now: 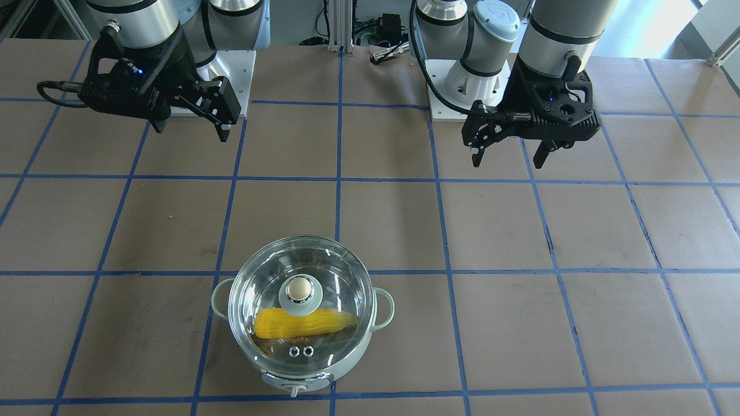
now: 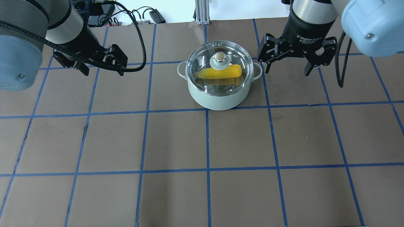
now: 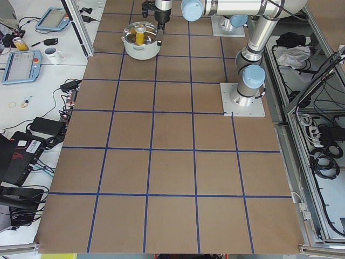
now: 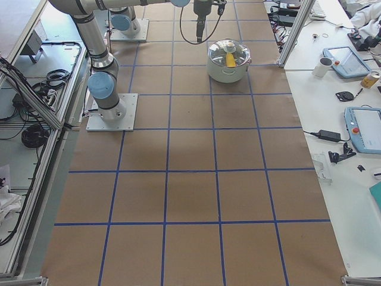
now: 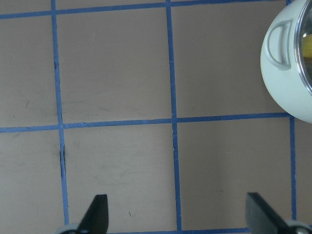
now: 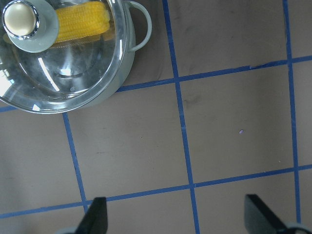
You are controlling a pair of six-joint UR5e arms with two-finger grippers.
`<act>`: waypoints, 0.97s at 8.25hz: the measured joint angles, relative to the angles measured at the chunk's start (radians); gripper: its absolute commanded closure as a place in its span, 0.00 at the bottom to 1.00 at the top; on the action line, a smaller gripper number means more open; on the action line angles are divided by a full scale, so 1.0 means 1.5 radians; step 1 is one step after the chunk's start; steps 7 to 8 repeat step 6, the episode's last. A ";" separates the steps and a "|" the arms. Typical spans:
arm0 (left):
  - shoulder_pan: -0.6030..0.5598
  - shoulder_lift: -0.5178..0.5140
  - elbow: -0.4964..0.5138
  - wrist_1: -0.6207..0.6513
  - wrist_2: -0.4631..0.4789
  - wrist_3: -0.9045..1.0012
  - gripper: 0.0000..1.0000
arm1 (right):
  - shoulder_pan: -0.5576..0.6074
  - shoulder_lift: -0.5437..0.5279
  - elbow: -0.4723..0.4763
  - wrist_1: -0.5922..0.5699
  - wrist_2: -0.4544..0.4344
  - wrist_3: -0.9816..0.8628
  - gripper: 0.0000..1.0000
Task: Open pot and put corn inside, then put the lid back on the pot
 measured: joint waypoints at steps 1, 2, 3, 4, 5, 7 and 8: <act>0.000 0.000 0.000 0.000 0.000 0.000 0.00 | 0.000 0.000 0.000 -0.001 0.001 0.000 0.00; 0.000 0.000 0.000 0.000 0.000 0.000 0.00 | 0.000 0.000 0.000 -0.004 0.002 0.000 0.00; 0.000 0.000 0.000 0.000 0.000 0.000 0.00 | 0.000 -0.001 0.000 -0.013 0.000 0.000 0.00; 0.000 0.000 0.001 0.000 0.000 0.000 0.00 | 0.000 -0.001 0.000 -0.019 0.000 0.001 0.00; 0.000 -0.001 0.001 0.001 0.001 0.000 0.00 | 0.000 0.000 0.000 -0.023 0.002 0.000 0.00; 0.000 -0.002 0.000 0.002 0.001 -0.001 0.00 | 0.000 0.000 0.000 -0.025 0.002 -0.001 0.00; 0.000 -0.002 0.000 0.002 0.001 -0.001 0.00 | 0.000 0.000 0.000 -0.025 0.002 -0.001 0.00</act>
